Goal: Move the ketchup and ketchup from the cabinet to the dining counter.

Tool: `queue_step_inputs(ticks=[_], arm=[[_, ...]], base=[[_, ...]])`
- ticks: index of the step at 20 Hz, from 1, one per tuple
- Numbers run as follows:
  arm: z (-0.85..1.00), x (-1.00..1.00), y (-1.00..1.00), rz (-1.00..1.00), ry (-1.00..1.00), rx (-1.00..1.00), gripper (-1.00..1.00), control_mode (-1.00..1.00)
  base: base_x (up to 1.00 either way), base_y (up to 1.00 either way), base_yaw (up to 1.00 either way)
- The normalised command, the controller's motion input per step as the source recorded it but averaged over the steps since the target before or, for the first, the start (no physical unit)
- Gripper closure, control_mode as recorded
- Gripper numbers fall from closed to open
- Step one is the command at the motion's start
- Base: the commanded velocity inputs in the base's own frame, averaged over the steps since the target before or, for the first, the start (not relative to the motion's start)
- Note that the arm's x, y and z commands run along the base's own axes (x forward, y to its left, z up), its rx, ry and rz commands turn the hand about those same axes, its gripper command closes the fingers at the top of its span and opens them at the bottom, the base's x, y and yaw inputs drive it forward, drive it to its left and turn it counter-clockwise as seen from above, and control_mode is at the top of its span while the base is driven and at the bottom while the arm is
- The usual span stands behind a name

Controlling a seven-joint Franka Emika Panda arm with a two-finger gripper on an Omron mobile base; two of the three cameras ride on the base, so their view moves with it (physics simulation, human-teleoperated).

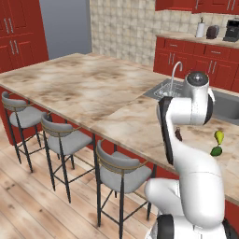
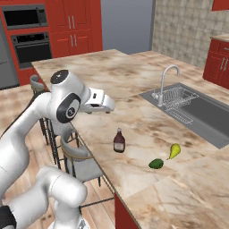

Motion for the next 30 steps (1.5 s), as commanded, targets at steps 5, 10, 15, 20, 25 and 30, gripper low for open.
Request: queue_step_inputs(ticks=[5,10,15,20,25,30], arm=[[0.01,-0.55,0.29,0.00,0.07,0.03,-1.00,-1.00],[-0.02,-0.43,0.26,0.00,0.00,0.03,-1.00,-1.00],[-0.03,-0.23,0.14,0.00,0.00,0.03,-1.00,-1.00],[-0.01,-0.03,0.01,0.00,0.03,0.00,-1.00,-1.00],[0.00,0.00,0.00,0.00,0.00,0.00,-1.00,-1.00],[0.00,0.00,0.00,0.00,0.00,0.00,-1.00,-1.00]], base=[[0.00,0.00,0.00],[0.00,0.00,0.00],[0.00,0.00,0.00],[0.00,0.00,0.00],[0.00,0.00,0.00],[0.00,0.00,0.00]])
